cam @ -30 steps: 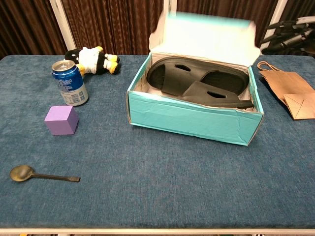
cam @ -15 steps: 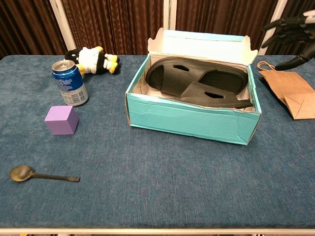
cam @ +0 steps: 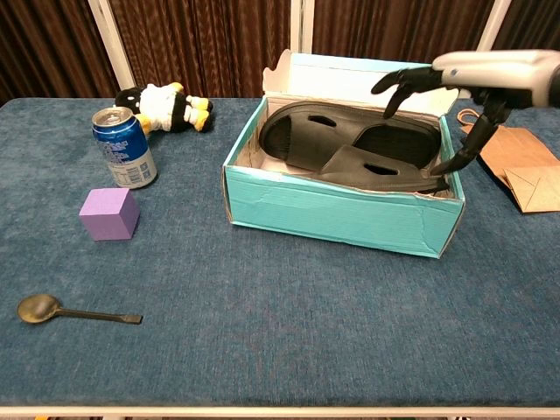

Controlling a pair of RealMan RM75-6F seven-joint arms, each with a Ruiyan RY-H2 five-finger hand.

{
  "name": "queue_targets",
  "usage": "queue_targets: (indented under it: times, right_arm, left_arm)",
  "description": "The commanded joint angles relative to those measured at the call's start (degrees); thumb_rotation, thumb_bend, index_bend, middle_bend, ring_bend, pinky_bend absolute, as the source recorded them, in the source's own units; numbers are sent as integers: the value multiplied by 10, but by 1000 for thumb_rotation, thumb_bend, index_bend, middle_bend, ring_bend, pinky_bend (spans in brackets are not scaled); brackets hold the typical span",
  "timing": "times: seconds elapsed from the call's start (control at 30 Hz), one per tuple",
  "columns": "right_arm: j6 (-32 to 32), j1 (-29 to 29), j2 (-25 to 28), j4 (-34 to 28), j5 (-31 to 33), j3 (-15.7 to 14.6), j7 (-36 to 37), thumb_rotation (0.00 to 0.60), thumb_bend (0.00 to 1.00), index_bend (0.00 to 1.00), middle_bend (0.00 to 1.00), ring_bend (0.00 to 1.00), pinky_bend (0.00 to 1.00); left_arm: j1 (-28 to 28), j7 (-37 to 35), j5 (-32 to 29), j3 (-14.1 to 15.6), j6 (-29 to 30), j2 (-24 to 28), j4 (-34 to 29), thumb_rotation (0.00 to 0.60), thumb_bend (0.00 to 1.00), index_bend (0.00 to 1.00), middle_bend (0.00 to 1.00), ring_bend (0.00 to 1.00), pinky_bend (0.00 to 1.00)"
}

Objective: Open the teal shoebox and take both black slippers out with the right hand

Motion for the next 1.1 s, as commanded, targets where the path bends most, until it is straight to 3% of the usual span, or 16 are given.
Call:
queue_targets:
  times: [0.03, 0.2, 0.6, 0.63, 0.7, 0.8, 0.87, 0.93, 1.1]
  right_arm:
    - [13, 9, -30, 7, 8, -16, -71, 600, 0, 95, 171, 13, 0]
    - [23, 10, -53, 14, 24, -22, -129, 600, 0, 73, 135, 0, 0]
    - [3, 38, -107, 52, 66, -22, -180, 600, 16, 59, 132, 0, 0]
    - [-1, 42, -113, 57, 69, -21, -184, 600, 54, 58, 142, 1, 0]
    - [-1, 47, -121, 63, 69, -21, -191, 600, 240, 124, 208, 46, 8]
    - [15, 50, -129, 72, 58, -24, -205, 600, 488, 369, 332, 208, 61]
    - [32, 48, -130, 77, 47, -26, -211, 600, 594, 486, 397, 289, 92]
    - [46, 46, -127, 77, 38, -26, -209, 600, 649, 552, 438, 337, 103]
    - [69, 48, -111, 73, 16, -26, -207, 600, 670, 587, 464, 356, 103]
  left_arm:
    - [0, -2, 0, 0, -1, -1, 2, 600, 0, 184, 103, 22, 111]
    - [-1, -5, 1, 0, -2, -3, 6, 600, 0, 184, 103, 22, 112]
    - [1, -8, -3, -1, -4, -4, 8, 600, 0, 184, 103, 22, 112]
    - [2, -9, -3, -1, -3, -4, 9, 600, 0, 184, 103, 22, 112]
    - [2, -9, -2, -1, -3, -4, 10, 600, 0, 184, 103, 22, 111]
    - [4, -11, -3, 0, -1, -3, 10, 600, 0, 184, 104, 22, 112]
    - [6, -11, -6, 0, -1, -3, 11, 600, 0, 184, 103, 22, 112]
    - [6, -11, -7, 0, -3, -3, 10, 600, 0, 184, 103, 22, 111]
    - [3, -12, -3, 0, -5, -4, 11, 600, 0, 184, 103, 22, 112]
